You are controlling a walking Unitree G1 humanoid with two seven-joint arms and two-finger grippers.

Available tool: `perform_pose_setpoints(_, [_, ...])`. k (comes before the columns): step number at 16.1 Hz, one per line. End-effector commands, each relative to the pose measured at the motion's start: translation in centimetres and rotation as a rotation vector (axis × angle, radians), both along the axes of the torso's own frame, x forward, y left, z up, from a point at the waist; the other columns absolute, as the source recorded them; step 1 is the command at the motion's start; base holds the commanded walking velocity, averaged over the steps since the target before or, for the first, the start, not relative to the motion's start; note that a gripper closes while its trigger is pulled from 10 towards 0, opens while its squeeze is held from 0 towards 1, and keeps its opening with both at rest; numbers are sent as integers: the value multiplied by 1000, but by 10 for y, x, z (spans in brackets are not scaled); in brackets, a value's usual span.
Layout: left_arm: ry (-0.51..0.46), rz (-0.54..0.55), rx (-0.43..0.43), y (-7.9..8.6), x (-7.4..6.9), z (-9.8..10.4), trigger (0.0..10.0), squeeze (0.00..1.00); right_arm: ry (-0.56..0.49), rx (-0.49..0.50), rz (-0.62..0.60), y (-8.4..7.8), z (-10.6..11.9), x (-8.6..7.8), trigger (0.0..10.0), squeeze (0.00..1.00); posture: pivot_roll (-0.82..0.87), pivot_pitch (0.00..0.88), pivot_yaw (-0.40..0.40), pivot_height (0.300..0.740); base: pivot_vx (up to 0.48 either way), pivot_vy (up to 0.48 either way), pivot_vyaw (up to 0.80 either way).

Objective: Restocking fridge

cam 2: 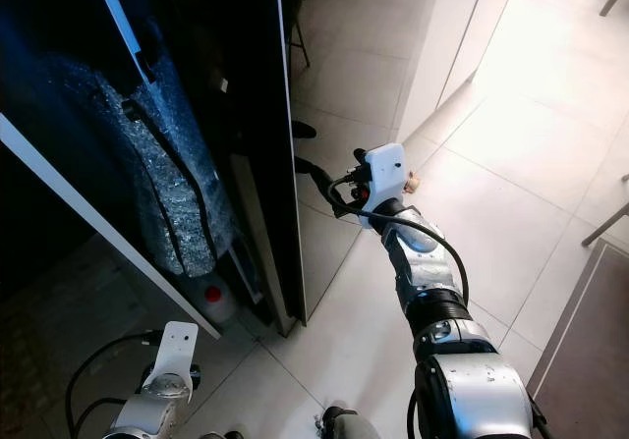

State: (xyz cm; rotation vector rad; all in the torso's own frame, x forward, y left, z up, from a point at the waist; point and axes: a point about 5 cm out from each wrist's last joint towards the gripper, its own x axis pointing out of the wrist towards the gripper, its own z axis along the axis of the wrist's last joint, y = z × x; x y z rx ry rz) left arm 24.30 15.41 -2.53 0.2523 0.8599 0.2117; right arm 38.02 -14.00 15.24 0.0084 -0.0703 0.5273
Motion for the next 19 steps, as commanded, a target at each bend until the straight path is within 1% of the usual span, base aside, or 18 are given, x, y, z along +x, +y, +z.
perform_pose_setpoints(1, [31,18,-3,1,-7,-7,10000,0,-21,-18,39,10,8,3,10000,0,-150,152,15,740,0,0,0])
perform_pose_setpoints(5, [26,28,-14,-4,-8,-7,10000,0,-23,-28,68,23,18,9,10000,0,-141,152,-3,740,0,0,0])
perform_pose_setpoints(6, [25,33,-17,-5,-8,-7,10000,0,-20,-38,83,29,20,11,10000,0,-136,152,-9,740,0,0,0])
perform_pose_setpoints(8, [23,41,-20,-7,-8,-8,10000,0,-17,-31,96,34,24,13,10000,0,-128,153,-19,740,0,0,0])
perform_pose_setpoints(13, [16,65,-29,-11,-9,-8,10000,0,-21,-2,115,49,49,22,10000,0,-107,153,-44,740,0,0,0])
perform_pose_setpoints(19, [8,83,-31,-13,-9,-9,10000,0,-5,-3,155,67,60,25,10000,0,-75,148,-61,740,0,0,0])
